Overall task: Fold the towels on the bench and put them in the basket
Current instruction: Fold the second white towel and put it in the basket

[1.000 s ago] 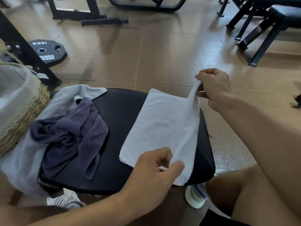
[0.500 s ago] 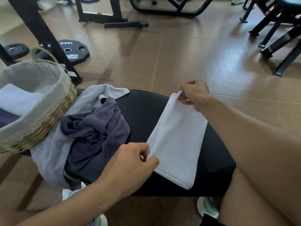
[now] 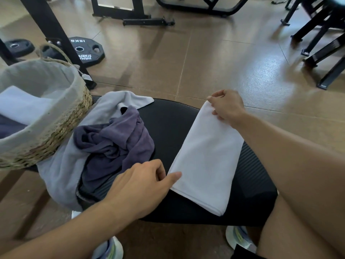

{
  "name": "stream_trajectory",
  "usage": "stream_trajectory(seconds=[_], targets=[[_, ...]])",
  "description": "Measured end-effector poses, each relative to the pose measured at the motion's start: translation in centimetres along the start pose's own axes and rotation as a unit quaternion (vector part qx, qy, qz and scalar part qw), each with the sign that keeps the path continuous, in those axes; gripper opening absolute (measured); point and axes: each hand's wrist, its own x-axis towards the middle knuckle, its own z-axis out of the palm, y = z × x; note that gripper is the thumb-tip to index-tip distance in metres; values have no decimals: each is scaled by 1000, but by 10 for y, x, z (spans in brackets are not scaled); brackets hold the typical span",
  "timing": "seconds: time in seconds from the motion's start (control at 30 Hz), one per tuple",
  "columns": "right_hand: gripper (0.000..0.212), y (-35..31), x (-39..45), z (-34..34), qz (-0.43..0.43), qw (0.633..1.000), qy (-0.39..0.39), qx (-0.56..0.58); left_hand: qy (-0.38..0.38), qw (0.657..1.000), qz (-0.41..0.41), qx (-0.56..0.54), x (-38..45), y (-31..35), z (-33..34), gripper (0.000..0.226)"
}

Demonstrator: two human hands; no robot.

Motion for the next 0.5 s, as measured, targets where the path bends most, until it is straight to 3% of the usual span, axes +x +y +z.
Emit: stream_trajectory(seconds=[0.07, 0.2, 0.3, 0.5], targets=[[24, 1, 1, -3, -46, 995, 13, -83, 5, 1000, -2, 6, 5, -2, 1, 47], [40, 4, 0, -7, -59, 981, -76, -167, -22, 999, -4, 31, 13, 0, 4, 44], [51, 6, 0, -9, -56, 974, -108, -191, -14, 998, 4, 57, 17, 3, 9, 40], [50, 9, 1, -15, -48, 959, -180, -215, -55, 998, 8, 43, 25, 3, 6, 32]])
